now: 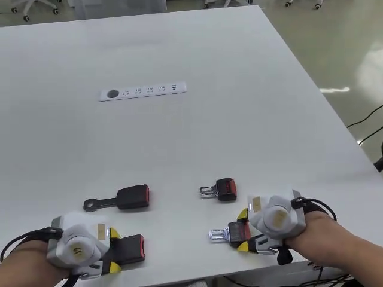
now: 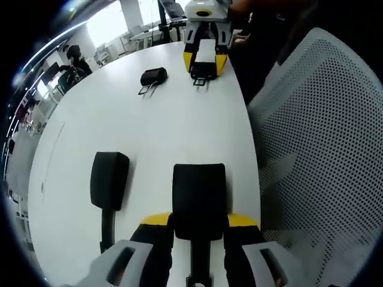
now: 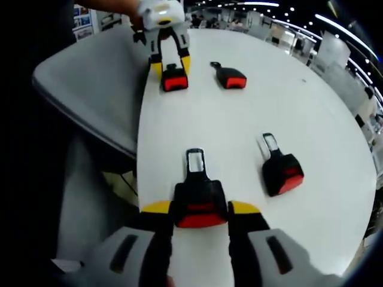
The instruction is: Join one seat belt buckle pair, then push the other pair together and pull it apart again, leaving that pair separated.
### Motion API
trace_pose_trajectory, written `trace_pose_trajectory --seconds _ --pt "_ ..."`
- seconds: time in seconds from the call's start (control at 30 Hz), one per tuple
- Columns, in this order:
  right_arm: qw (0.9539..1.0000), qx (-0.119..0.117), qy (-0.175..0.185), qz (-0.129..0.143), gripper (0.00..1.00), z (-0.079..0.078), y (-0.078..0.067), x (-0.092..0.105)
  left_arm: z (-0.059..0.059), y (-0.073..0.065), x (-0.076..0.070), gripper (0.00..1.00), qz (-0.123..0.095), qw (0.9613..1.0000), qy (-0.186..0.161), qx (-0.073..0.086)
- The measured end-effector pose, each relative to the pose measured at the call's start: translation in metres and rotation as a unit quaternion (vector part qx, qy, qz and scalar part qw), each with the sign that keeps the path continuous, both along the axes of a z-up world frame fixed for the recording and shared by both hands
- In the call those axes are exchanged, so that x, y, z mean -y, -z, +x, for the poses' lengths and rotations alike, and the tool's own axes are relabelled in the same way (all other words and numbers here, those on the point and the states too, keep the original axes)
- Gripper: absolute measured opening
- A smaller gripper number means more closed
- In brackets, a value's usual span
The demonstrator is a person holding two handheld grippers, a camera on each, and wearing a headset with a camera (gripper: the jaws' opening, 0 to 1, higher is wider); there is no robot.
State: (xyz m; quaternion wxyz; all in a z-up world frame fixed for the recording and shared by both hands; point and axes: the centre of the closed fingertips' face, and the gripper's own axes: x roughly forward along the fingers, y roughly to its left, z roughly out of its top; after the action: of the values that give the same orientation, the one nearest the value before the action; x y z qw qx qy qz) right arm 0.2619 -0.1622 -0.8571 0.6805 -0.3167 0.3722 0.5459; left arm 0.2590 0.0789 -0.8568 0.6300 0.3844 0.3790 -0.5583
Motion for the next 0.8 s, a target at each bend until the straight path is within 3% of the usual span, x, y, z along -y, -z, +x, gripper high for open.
trace_pose_trajectory --seconds 0.23,0.8 --pt "0.9997 -0.002 -0.022 -0.006 0.35 -0.0014 0.0021 0.0009 -0.0006 0.0 -0.0005 0.33 0.0 0.9999 -0.005 -0.01" --pt "0.9996 -0.007 -0.026 0.003 0.35 -0.0004 0.0025 0.001 -0.0001 0.0007 -0.0002 0.33 0.014 0.9997 0.002 -0.018"
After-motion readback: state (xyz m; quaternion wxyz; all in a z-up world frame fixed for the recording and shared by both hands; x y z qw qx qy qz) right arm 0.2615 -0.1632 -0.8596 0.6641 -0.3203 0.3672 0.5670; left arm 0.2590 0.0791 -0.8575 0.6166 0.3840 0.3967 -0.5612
